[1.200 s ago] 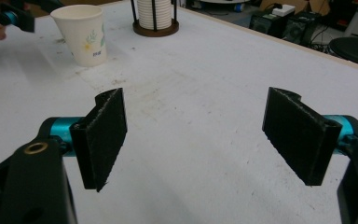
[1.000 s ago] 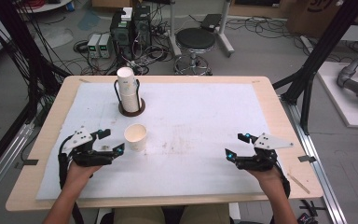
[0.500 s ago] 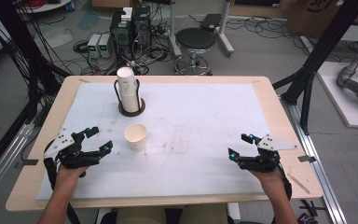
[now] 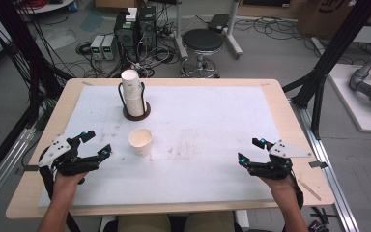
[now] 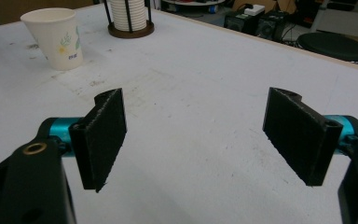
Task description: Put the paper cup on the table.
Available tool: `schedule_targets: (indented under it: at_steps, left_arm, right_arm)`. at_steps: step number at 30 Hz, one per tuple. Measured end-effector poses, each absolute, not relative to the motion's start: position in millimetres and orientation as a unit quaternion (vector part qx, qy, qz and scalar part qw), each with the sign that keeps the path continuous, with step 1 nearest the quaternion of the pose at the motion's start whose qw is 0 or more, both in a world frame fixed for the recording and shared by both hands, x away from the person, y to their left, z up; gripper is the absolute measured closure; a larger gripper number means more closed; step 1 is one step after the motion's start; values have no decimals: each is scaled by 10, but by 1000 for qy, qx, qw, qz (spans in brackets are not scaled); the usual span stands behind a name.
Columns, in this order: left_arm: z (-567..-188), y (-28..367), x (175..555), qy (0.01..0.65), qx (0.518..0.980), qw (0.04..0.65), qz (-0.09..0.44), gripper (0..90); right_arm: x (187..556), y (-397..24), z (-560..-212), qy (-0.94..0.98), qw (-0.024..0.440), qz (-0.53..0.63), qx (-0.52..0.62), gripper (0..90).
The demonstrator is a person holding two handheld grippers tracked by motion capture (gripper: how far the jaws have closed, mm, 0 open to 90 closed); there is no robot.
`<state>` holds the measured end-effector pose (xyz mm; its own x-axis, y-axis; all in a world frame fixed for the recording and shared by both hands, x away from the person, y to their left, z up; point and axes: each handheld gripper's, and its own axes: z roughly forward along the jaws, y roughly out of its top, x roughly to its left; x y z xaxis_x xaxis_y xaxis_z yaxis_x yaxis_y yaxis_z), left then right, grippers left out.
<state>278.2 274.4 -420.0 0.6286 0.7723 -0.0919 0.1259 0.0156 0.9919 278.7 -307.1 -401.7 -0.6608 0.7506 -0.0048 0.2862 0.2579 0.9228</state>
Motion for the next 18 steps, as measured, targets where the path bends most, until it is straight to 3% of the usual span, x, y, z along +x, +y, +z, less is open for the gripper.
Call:
schedule_targets:
  at_steps: [18]
  left_arm:
    - [-4208, 2722, 2796, 342, 653, 624, 258, 151]
  right_arm:
    - [2798, -3073, -4031, 759, 229, 503, 343, 219]
